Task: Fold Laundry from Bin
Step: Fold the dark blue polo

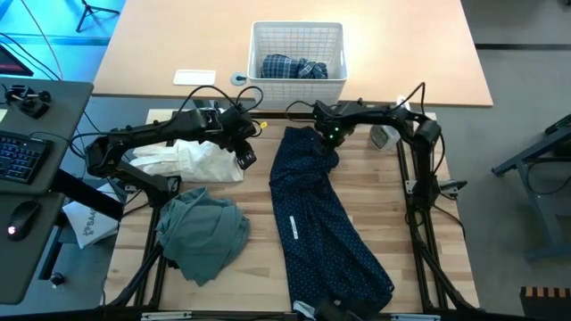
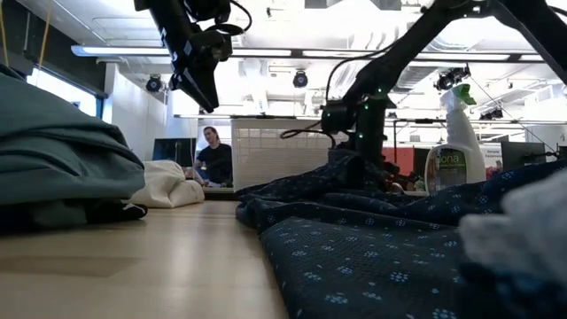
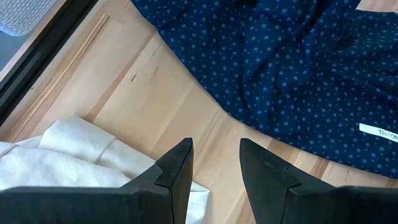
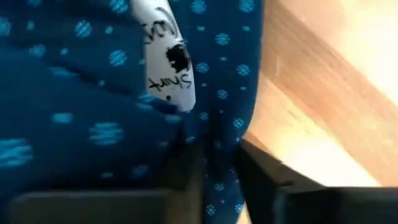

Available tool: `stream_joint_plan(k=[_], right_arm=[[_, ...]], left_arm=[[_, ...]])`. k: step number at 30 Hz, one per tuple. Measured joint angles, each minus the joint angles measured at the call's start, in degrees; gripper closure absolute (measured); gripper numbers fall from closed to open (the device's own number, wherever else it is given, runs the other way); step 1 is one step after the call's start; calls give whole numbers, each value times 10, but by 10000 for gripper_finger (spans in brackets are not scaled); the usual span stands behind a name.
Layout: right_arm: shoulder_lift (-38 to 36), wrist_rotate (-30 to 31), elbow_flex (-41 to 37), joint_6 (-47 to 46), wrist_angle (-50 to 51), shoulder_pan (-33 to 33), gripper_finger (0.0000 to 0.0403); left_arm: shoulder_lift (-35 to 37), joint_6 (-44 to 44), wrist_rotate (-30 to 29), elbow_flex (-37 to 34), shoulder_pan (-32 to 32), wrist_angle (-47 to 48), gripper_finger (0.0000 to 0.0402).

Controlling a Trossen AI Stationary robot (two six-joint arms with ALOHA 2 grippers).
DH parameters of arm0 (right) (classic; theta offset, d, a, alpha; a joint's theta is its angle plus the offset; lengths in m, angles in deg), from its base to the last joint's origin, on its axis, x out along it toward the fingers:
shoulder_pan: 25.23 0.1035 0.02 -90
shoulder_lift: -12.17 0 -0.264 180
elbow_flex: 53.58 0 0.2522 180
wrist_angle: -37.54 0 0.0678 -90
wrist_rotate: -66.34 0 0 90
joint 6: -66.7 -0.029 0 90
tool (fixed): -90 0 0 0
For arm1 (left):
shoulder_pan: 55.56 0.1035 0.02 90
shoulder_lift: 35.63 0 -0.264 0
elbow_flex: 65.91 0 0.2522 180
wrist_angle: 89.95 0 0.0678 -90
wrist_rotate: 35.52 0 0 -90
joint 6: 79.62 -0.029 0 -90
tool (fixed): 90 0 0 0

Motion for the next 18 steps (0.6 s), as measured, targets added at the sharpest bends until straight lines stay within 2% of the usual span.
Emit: stream_joint_plan(k=[3, 6, 9, 12, 14, 18], right_arm=[[-12, 38, 9, 40, 12, 8, 386], [-44, 105, 36, 82, 7, 20, 383], [-79, 176, 61, 179, -23, 38, 389], [-116, 179, 66, 329, -97, 56, 398], [-132, 175, 66, 396, -141, 67, 394], [-135, 178, 65, 428, -169, 69, 390]], left_arm=[[0, 0, 0, 0, 0, 0, 284], [0, 0, 0, 0, 0, 0, 284], [0, 0, -2, 0, 0, -1, 284], [0, 0, -3, 0, 0, -1, 284], [0, 0, -3, 0, 0, -2, 284], [0, 0, -3, 0, 0, -2, 284]])
